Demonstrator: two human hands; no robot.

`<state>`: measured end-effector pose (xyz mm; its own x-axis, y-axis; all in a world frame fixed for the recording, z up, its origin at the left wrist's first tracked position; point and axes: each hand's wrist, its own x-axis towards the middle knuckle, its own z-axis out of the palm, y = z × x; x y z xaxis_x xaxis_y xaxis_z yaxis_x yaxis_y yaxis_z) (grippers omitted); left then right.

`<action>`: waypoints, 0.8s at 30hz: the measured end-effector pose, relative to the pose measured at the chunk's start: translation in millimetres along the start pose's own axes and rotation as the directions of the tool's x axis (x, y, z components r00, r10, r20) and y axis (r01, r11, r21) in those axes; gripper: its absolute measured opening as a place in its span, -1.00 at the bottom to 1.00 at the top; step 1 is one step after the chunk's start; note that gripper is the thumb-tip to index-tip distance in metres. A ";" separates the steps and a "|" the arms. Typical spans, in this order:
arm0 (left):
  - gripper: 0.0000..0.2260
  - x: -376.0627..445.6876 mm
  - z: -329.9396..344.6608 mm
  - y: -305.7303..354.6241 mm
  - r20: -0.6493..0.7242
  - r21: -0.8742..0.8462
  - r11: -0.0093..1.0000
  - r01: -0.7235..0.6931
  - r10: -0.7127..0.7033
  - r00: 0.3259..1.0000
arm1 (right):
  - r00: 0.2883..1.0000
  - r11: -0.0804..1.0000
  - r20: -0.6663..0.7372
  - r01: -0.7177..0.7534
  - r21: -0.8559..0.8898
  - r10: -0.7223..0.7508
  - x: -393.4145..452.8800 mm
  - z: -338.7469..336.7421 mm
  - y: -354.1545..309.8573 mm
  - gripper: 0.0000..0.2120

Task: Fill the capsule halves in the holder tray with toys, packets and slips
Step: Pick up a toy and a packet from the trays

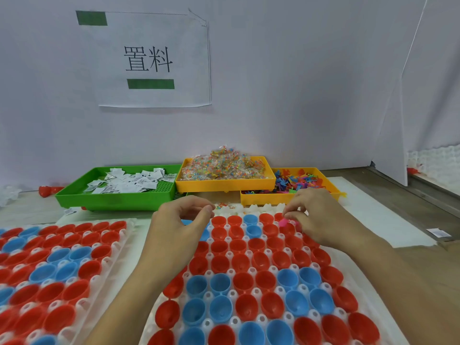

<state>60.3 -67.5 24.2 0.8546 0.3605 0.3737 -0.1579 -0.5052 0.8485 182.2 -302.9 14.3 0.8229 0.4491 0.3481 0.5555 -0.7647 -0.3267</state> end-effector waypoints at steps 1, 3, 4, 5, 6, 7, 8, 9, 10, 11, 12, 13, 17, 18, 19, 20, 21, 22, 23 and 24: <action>-0.86 0.1 0.3 0.1 0.000 -0.001 1.000 0.002 -0.002 1.000 | 1.000 1.000 -0.003 -0.002 -0.022 0.002 0.3 0.6 1.1 -0.87; -0.86 0.8 0.3 0.2 0.001 -0.003 1.000 0.006 -0.006 1.000 | 1.000 0.999 -0.009 -0.006 -0.050 0.006 0.8 1.1 2.6 -0.85; -0.85 1.0 0.2 0.2 0.002 -0.002 1.000 0.006 -0.006 1.000 | 1.000 0.998 -0.013 -0.008 -0.056 0.007 0.9 1.4 2.9 -0.85; -0.85 1.3 0.0 0.1 0.003 -0.001 1.000 0.006 -0.006 1.000 | 1.000 0.998 -0.017 -0.008 -0.060 0.007 1.0 2.0 2.8 -0.84; -0.85 1.2 -0.4 -0.3 0.004 0.001 1.000 0.004 -0.004 1.000 | 1.000 0.998 -0.020 -0.008 -0.062 0.007 0.9 2.7 2.7 -0.84; -0.85 0.9 -0.5 -0.6 0.004 0.004 1.000 0.003 -0.003 1.000 | 1.000 0.998 -0.021 -0.007 -0.062 0.006 0.7 3.4 2.7 -0.84; -0.85 0.5 -0.5 -0.9 0.003 0.007 1.000 0.001 -0.001 1.000 | 1.000 0.998 -0.021 -0.006 -0.063 0.004 0.9 4.1 2.5 -0.84; -0.85 0.3 -0.7 -1.2 0.001 0.008 1.000 0.000 -0.001 1.000 | 1.000 0.998 -0.019 -0.004 -0.064 0.003 1.0 4.5 2.5 -0.84; -0.85 0.5 -0.5 -1.3 0.000 0.009 1.000 0.000 0.000 1.000 | 1.000 0.998 -0.015 -0.002 -0.065 0.001 1.1 4.7 2.6 -0.84; -0.85 0.6 -0.4 -1.2 0.000 0.010 1.000 0.000 0.000 1.000 | 1.000 0.998 -0.010 -0.001 -0.068 0.001 1.4 4.9 2.5 -0.85; -0.85 1.0 -0.4 -1.1 0.000 0.010 1.000 0.000 0.000 1.000 | 1.000 0.997 -0.004 -0.001 -0.073 0.000 1.5 5.0 2.4 -0.85; -0.85 1.2 -0.3 -1.1 0.000 0.009 1.000 0.000 0.000 1.000 | 1.000 0.997 0.002 0.000 -0.077 0.000 1.5 4.8 2.3 -0.85; -0.85 1.1 -0.3 -1.4 0.004 0.008 1.000 -0.007 0.007 1.000 | 1.000 0.996 0.022 0.003 -0.093 -0.001 1.0 5.3 2.4 -0.86; -0.85 1.2 -0.2 -1.6 0.003 0.007 1.000 -0.007 0.007 1.000 | 1.000 0.995 0.025 0.003 -0.098 -0.001 1.1 6.0 2.3 -0.85; -0.84 1.3 -0.4 -1.8 0.002 0.006 1.000 -0.008 0.008 1.000 | 1.000 0.995 0.024 0.004 -0.102 -0.001 1.4 6.5 2.0 -0.84; -0.84 1.4 -0.5 -2.2 0.001 0.007 1.000 -0.010 0.010 1.000 | 1.000 0.995 0.021 0.004 -0.104 -0.002 1.4 6.8 2.1 -0.83; -0.84 1.4 -0.8 -2.5 0.000 0.005 1.000 -0.012 0.012 1.000 | 1.000 0.994 0.017 0.004 -0.106 -0.002 1.1 6.8 2.0 -0.83; -0.83 1.5 -1.0 -2.8 -0.002 0.003 1.000 -0.015 0.015 1.000 | 1.000 0.994 0.014 0.004 -0.107 -0.002 0.7 6.5 2.1 -0.82; -0.83 1.5 -1.2 -3.1 -0.002 0.002 1.000 -0.018 0.018 1.000 | 1.000 0.994 0.012 0.006 -0.110 -0.005 -0.1 5.9 2.0 -0.82; -0.83 1.6 -1.3 -3.3 -0.003 0.001 1.000 -0.020 0.020 1.000 | 1.000 0.994 0.009 0.010 -0.113 -0.009 -0.7 5.4 2.0 -0.81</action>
<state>61.5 -64.2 22.5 0.8497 0.3526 0.3921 -0.1746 -0.5134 0.8402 183.3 -302.3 8.6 0.8188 0.4602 0.3431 0.5468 -0.8073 -0.2220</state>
